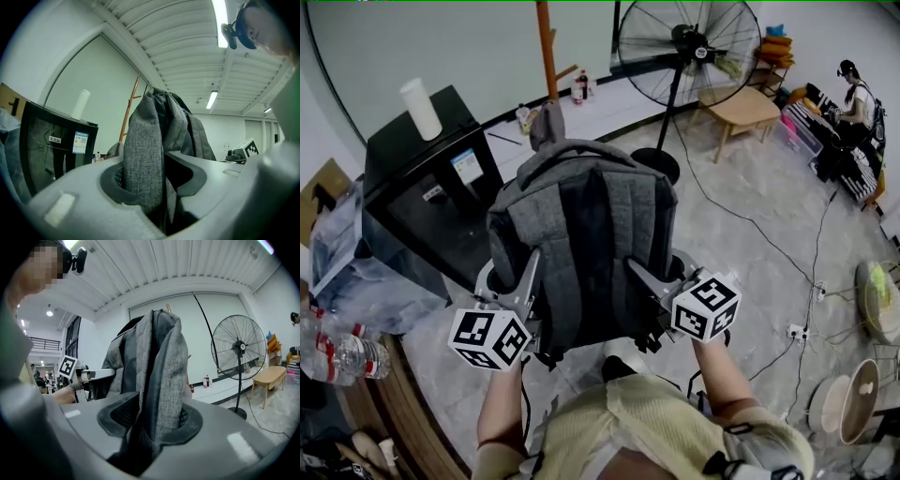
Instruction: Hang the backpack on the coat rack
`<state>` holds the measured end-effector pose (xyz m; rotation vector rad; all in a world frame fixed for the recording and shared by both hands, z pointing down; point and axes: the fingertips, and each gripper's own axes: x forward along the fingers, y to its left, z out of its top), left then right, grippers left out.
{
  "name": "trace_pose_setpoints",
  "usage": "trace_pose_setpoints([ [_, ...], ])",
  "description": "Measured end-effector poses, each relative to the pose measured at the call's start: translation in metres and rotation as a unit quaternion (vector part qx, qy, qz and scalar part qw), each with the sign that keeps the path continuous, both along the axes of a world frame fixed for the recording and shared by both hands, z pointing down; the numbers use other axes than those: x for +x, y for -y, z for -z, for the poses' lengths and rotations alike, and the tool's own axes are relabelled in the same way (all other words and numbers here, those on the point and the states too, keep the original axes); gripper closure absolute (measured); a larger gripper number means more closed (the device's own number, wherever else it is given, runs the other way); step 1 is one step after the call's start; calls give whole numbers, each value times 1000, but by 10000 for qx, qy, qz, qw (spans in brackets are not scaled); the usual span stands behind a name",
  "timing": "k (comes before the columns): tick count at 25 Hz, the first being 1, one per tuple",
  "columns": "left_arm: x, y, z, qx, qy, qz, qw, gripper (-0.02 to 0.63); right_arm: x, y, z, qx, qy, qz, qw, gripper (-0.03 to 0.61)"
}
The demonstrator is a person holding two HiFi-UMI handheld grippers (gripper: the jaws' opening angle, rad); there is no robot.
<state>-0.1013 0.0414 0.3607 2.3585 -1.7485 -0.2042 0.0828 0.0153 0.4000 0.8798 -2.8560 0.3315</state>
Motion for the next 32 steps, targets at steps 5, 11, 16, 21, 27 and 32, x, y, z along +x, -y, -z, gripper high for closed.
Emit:
trace_pose_setpoints([
  [5,0,36,12,51,159,69,9998,457,-1,39,6,83,202,100,9997,430],
  [11,-10,67,20,62,209,257,9994,459,-13,75,13,313,238,348,9986,425],
  [16,-15,91,31,98,171,369,9991,457,-20,102,26,663,10,630,9958,423],
  [21,-14,114,35,128,46,438,9989,459,-19,128,35,1018,-210,847,9910,423],
  [27,-8,142,43,216,188,468,9985,457,-13,159,40,898,38,673,9937,428],
  [32,-15,163,64,280,326,412,9982,454,-20,178,58,837,231,554,9947,431],
])
